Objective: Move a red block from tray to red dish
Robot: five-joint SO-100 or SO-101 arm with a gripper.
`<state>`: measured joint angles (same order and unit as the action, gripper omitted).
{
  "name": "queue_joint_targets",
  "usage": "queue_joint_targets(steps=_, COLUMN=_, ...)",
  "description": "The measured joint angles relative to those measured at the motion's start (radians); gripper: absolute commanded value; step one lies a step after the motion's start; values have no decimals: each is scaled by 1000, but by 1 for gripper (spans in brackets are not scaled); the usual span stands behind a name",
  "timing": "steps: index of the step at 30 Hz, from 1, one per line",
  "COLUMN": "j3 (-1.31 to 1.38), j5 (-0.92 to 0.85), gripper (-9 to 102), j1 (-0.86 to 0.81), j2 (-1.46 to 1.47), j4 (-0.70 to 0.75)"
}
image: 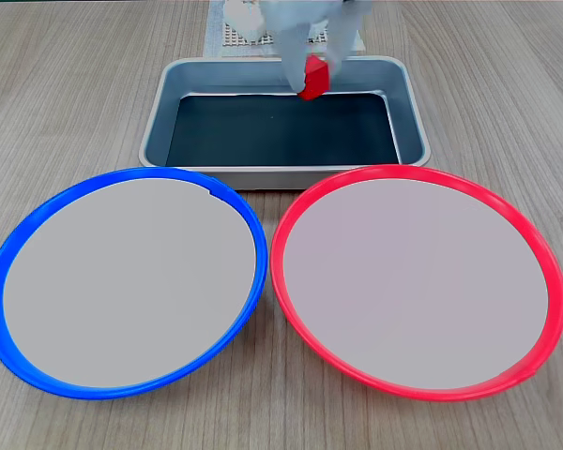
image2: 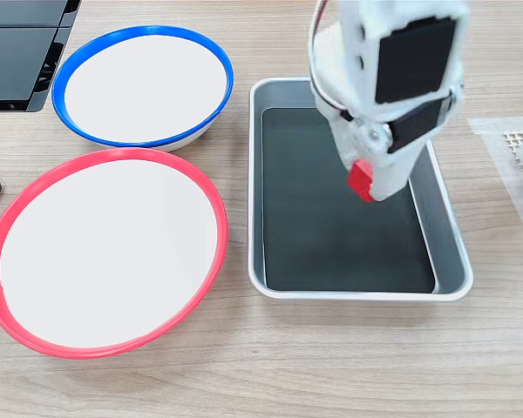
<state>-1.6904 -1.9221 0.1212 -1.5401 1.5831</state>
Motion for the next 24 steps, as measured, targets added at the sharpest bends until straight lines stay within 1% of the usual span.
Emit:
queue_joint_targets(steps=2, j3=54, j5=57, gripper=0, j1=18, j2=0, j4=-25)
queue_joint_targets(steps=3, j3=141, j5=178, gripper=0, j1=41, j2=18, j4=-127)
queue_joint_targets(steps=4, j3=216, j5=282, gripper=0, j1=55, j2=41, j4=-187)
queue_joint_targets(steps=5, j3=259, j5=345, gripper=0, j1=57, j2=67, j4=-250)
queue_joint_targets(steps=7, j3=351, j5=532, gripper=0, j1=51, j2=155, j4=-443)
queue_joint_targets(steps=11, j3=388, j5=723, gripper=0, j1=69, j2=288, j4=-735)
queue_joint_targets(steps=13, j3=388, j5=755, gripper=0, j1=58, j2=354, j4=-827)
queue_joint_targets(steps=15, j3=390, j5=753, gripper=1, j1=69, j2=407, j4=-873)
queue_joint_targets(steps=17, j3=382, j5=732, gripper=3, j1=74, j2=425, j4=-877)
queue_joint_targets(steps=20, j3=362, j5=664, gripper=11, j1=51, j2=431, j4=-876)
queue_joint_targets(steps=21, j3=351, j5=632, gripper=16, j1=55, j2=430, j4=-876)
queue_joint_targets(steps=24, j3=341, j5=607, gripper=18, j1=51, j2=430, j4=-877)
